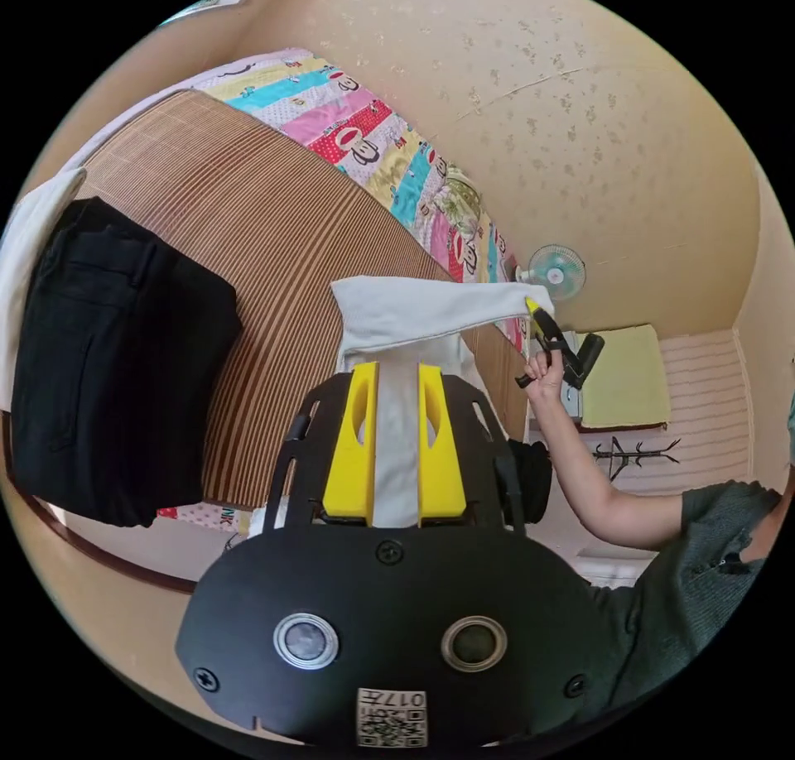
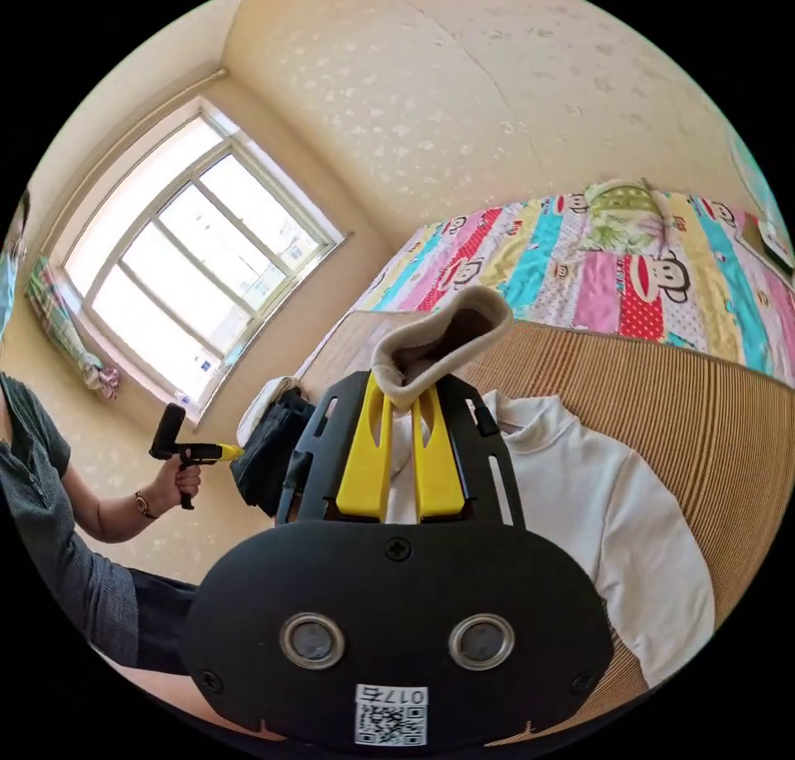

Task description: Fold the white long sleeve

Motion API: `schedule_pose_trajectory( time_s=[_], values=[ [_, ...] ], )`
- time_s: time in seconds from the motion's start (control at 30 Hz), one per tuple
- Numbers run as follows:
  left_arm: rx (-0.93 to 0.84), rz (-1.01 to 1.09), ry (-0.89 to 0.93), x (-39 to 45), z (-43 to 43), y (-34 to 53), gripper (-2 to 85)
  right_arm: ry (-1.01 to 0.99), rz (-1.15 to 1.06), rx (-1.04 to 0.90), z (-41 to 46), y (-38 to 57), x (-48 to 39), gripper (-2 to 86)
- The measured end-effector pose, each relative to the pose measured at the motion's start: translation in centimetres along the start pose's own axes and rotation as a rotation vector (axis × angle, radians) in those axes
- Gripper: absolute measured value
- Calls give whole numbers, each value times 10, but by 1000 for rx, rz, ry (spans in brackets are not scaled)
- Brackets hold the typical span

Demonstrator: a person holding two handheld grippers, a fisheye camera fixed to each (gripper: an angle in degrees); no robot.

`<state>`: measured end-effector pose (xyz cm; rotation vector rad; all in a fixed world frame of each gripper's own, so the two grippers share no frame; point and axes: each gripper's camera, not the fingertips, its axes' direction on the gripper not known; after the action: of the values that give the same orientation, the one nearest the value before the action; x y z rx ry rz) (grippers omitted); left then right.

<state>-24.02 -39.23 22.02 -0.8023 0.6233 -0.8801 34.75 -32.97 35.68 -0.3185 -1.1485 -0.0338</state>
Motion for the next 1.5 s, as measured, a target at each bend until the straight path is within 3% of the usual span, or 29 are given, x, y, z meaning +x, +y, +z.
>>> schedule_pose_trajectory(
  time_s=[0.13,0.23,0.37,0.5,0.63,0.77,0.93,1.03,1.17,1.3,1.37,1.43,1.5],
  values=[
    [-50,-52,25,-29,82,-34,98,68,241,-121,5,37,105,29],
    [-91,-82,-17,-45,143,-78,128,71,297,-214,7,54,142,40],
    [-100,-61,-164,-49,210,-144,156,53,394,-197,-12,68,171,88],
    [-190,-56,-300,-54,251,-178,129,-7,525,-125,-44,81,203,109],
    [-238,96,-88,-76,225,-194,41,-98,555,-14,-79,91,209,71],
    [-265,102,358,-145,183,-209,38,-350,365,78,-100,90,189,42],
    [-284,24,136,-191,182,-216,43,-13,506,-282,-65,110,212,39],
    [-236,-61,90,-201,182,-214,72,-67,513,-219,-74,102,215,53],
    [-186,-20,-34,-167,181,-190,106,-36,472,-163,-86,82,203,56],
    [-218,-14,-122,-147,201,-160,108,-180,272,-92,-97,43,175,39],
    [-222,-36,-156,-143,211,-145,106,-120,209,-109,-100,30,164,38],
    [-197,-50,-200,-142,215,-137,109,122,318,-220,-90,28,179,39],
    [-175,-80,-229,-144,220,-133,114,197,459,-220,-95,39,198,41]
  ],
)
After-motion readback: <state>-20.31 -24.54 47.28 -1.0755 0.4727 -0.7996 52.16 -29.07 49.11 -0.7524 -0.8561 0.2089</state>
